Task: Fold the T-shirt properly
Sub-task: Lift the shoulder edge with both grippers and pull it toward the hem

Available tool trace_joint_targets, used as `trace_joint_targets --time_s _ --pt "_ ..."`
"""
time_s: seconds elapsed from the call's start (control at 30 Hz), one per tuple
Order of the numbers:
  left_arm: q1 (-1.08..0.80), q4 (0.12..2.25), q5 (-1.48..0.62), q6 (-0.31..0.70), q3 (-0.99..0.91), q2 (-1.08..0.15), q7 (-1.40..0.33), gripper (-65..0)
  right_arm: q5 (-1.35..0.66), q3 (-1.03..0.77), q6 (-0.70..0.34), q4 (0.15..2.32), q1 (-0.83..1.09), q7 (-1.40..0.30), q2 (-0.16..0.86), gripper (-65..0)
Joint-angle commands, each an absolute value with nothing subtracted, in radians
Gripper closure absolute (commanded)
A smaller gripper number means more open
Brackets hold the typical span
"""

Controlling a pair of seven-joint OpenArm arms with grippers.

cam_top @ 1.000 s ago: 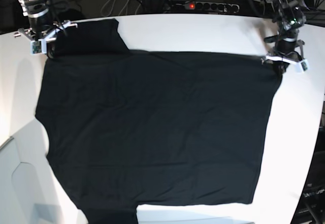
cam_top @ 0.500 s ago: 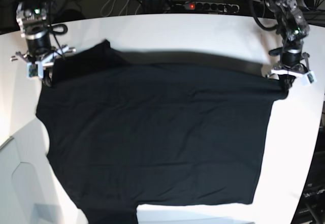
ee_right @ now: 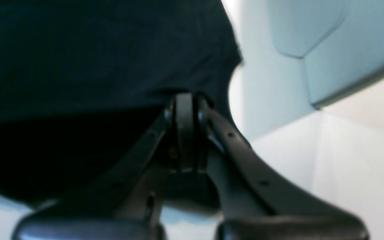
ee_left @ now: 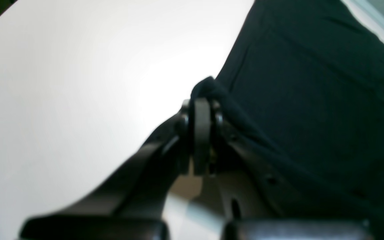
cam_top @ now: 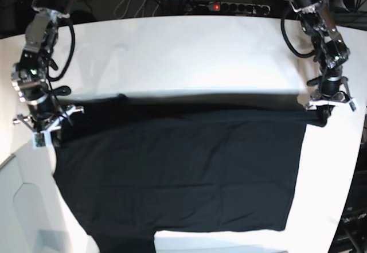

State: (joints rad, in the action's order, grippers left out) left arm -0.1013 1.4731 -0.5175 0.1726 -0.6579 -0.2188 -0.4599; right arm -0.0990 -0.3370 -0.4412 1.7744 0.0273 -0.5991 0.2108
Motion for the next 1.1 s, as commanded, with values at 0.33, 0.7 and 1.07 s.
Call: trace_joint_targets --time_s 0.33,0.7,1.07 --pt "0.042 1.443 -0.435 0.173 -0.532 -0.257 -0.424 0.0 -0.101 -0.291 -0.435 1.578 -0.194 -0.568 0.255 0.0" --pt "0.051 1.429 -0.433 0.173 -0.529 -0.263 -0.421 0.0 -0.099 -0.245 -0.435 1.391 -0.314 -0.565 0.266 0.0" --pt "0.117 1.336 -0.433 0.173 -0.524 -0.263 -0.423 0.0 -0.099 -0.176 -0.43 1.288 -0.367 -0.467 0.263 0.0"
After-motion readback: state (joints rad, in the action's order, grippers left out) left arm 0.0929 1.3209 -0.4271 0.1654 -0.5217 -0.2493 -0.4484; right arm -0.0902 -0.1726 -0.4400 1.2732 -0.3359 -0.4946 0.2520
